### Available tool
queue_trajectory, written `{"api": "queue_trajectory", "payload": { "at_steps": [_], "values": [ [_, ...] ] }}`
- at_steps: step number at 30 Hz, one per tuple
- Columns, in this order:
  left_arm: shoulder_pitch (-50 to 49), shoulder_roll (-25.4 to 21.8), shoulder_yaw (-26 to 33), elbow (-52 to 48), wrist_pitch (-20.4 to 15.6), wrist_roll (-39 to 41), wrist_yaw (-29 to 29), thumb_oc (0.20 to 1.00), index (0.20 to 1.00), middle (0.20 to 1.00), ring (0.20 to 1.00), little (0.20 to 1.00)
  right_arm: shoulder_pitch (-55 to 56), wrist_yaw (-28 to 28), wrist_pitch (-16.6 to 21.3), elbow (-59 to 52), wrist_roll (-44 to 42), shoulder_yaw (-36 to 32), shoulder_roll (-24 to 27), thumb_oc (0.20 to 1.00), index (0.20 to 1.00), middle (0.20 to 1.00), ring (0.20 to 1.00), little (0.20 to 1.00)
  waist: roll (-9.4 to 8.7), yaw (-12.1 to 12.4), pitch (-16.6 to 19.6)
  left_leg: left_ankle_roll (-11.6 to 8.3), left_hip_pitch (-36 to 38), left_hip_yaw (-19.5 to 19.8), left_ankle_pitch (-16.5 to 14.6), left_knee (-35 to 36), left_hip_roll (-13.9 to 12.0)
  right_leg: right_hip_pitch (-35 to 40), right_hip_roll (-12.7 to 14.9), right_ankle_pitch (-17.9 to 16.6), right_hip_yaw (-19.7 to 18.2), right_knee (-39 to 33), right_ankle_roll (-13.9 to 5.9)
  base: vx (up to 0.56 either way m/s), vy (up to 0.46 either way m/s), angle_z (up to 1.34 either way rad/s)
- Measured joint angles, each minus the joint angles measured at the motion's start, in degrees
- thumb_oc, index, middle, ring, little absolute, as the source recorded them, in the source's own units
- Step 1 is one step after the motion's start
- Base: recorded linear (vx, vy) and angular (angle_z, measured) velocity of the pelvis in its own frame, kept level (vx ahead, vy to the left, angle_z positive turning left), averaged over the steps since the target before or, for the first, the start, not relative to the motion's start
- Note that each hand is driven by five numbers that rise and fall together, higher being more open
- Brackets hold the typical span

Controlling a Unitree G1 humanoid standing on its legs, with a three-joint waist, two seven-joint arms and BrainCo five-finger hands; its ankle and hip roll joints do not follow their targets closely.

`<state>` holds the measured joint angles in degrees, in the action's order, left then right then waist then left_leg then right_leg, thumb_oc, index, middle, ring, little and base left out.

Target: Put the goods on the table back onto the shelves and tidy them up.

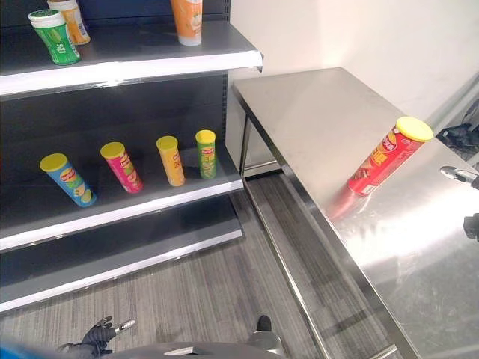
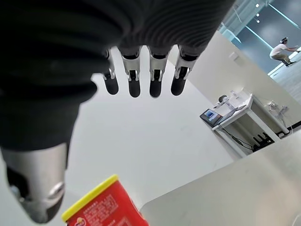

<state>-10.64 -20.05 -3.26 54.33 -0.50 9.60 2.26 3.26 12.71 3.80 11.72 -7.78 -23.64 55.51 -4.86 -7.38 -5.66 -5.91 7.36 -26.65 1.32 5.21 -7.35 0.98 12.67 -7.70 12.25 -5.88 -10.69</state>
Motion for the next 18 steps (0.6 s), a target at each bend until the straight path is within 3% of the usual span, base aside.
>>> {"api": "queue_trajectory", "payload": {
  "at_steps": [8,11,13,14,15,16,17,18],
  "values": [
    [1.9,-0.4,-1.6,-1.9,0.2,-1.9,-1.1,1.000,1.000,1.000,1.000,1.000,-2.1,0.5,0.1,-1.9,0.0,2.9,-0.3,1.000,1.000,1.000,1.000,1.000,-0.38,-1.7,-1.0,-0.89,1.4,-3.3,-0.2,0.0,-1.3,-0.9,-1.4,0.3,-2.9,-0.1,0.11,0.05,-0.056,-0.23],
    [3.3,-0.5,-1.5,-2.4,0.1,-1.9,-1.2,1.000,1.000,1.000,1.000,1.000,-2.5,0.4,0.4,-5.4,-0.1,3.8,-0.3,1.000,1.000,1.000,1.000,1.000,0.42,-3.0,-1.5,-1.81,1.9,-4.3,-0.6,-0.8,-2.8,-0.8,-2.5,0.6,-3.3,0.0,0.55,0.03,-0.162,-0.19],
    [3.4,-0.9,-1.3,-3.1,-0.1,-1.9,-1.3,1.000,1.000,1.000,1.000,1.000,-2.7,-0.1,0.7,-7.7,-0.1,4.2,-0.3,1.000,1.000,1.000,1.000,1.000,1.24,-2.7,-2.1,-3.21,0.7,-3.2,-1.9,-5.6,-5.7,-0.5,-4.8,0.9,-4.0,0.0,2.26,-0.07,-0.235,-0.24],
    [4.0,-0.9,-0.9,-3.6,-0.1,-1.9,-1.4,1.000,1.000,1.000,1.000,1.000,-2.9,-0.2,0.7,-8.0,-0.1,3.9,-0.7,1.000,1.000,1.000,1.000,1.000,1.46,-2.1,-2.8,-4.22,-0.6,-0.9,-3.1,-10.0,-7.5,-1.1,-5.9,2.0,-3.4,1.3,4.25,-0.08,-0.095,-0.27],
    [4.7,-2.1,-0.9,-5.7,-0.2,-1.8,-1.1,1.000,1.000,1.000,1.000,1.000,-3.3,0.0,0.8,-8.3,-0.4,3.8,-1.3,1.000,1.000,1.000,1.000,1.000,-0.28,0.0,-4.7,-3.48,-9.1,9.6,-3.0,-25.3,-10.2,-1.5,-6.7,2.6,-3.3,2.7,7.11,-0.03,-0.050,-0.36],
    [5.8,-2.6,-1.3,-7.3,-0.3,-1.7,-1.0,1.000,1.000,1.000,1.000,1.000,-4.1,0.0,0.8,-8.5,-1.0,3.9,-0.6,1.000,1.000,1.000,1.000,1.000,-1.10,0.9,-6.0,-3.88,-14.2,19.5,-2.9,-33.0,-9.6,-2.3,-6.4,2.6,-4.2,3.2,7.66,0.03,0.043,-0.37],
    [6.0,-2.4,-2.1,-7.5,-0.2,-1.6,-1.2,1.000,1.000,1.000,1.000,1.000,-5.7,-0.1,0.8,-8.8,-1.2,3.9,-0.4,1.000,1.000,1.000,1.000,1.000,-1.06,1.7,-6.7,-5.49,-16.2,22.8,-4.4,-33.4,-9.1,-1.7,-6.8,2.1,-4.1,2.1,7.59,0.06,0.084,-0.22],
    [6.0,-1.9,-3.1,-7.4,0.0,-1.2,-1.4,1.000,1.000,1.000,1.000,1.000,-6.7,0.0,1.0,-9.3,-1.3,3.8,-0.3,1.000,1.000,1.000,1.000,1.000,-1.01,1.6,-6.7,-6.47,-16.5,25.5,-5.3,-28.7,-7.3,-1.3,-6.8,1.8,-3.9,0.7,7.27,0.09,0.145,-0.08]
  ]
}}
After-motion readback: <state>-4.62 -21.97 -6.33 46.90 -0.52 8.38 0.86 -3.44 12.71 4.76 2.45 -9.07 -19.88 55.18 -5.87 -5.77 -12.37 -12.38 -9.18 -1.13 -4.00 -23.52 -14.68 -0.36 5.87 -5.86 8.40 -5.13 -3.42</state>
